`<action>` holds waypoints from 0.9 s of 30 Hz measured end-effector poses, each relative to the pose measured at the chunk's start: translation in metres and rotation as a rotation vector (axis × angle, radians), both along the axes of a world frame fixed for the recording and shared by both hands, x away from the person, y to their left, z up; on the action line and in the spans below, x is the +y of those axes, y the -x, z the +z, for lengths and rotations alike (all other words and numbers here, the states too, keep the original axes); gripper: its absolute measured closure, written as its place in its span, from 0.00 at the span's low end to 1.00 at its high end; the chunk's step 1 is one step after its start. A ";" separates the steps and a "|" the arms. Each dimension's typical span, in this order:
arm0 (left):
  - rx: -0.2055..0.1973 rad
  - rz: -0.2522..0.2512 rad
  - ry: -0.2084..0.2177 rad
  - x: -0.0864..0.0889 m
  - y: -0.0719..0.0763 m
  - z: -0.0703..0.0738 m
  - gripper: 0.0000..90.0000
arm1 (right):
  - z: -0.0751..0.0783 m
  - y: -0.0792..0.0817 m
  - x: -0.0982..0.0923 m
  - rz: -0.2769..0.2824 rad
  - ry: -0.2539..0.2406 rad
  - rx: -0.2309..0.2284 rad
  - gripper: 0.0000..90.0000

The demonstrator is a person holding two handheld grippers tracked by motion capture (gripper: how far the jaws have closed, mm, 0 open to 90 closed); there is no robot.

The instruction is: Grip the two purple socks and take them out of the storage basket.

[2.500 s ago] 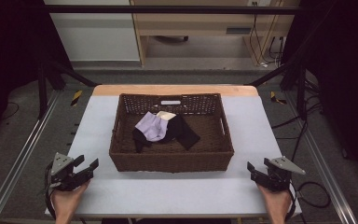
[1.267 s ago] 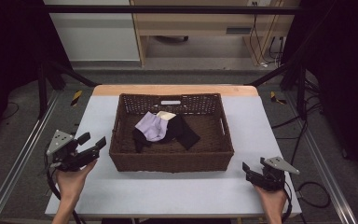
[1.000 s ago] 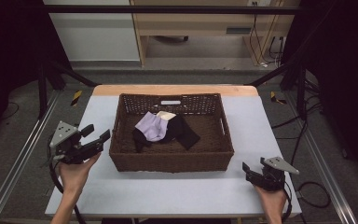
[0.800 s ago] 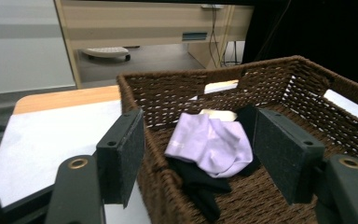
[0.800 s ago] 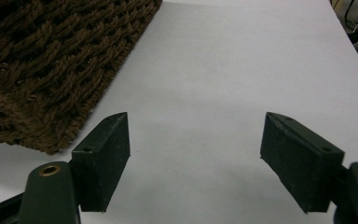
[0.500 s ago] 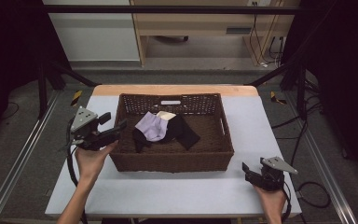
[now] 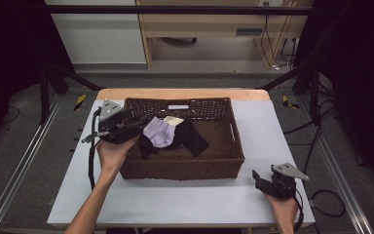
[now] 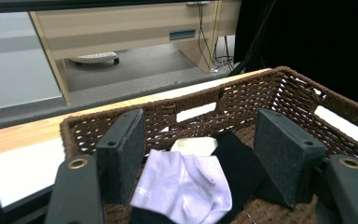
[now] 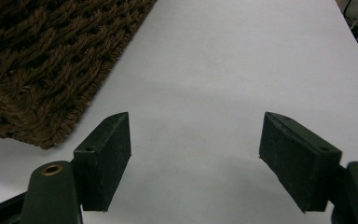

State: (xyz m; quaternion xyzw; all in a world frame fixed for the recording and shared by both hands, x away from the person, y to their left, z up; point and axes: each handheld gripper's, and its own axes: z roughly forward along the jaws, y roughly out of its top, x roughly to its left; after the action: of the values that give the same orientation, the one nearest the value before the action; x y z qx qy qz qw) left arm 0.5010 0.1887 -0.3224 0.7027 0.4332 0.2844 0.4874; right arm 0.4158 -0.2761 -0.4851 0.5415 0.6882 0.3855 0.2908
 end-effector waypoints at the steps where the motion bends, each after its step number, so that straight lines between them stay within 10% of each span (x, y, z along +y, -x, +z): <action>1: 0.002 0.000 -0.003 -0.002 -0.003 -0.001 0.37 | 0.000 0.000 0.000 -0.001 -0.001 -0.001 0.28; 27: 0.199 -0.062 -0.202 -0.058 -0.070 -0.055 0.41 | 0.000 0.000 0.001 -0.007 0.009 0.007 0.28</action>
State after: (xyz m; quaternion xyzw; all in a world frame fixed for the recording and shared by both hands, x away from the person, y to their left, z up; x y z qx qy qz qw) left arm 0.5707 0.1304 -0.3776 0.7860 0.4267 0.2405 0.3773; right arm 0.4163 -0.2750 -0.4852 0.5438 0.6891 0.3796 0.2922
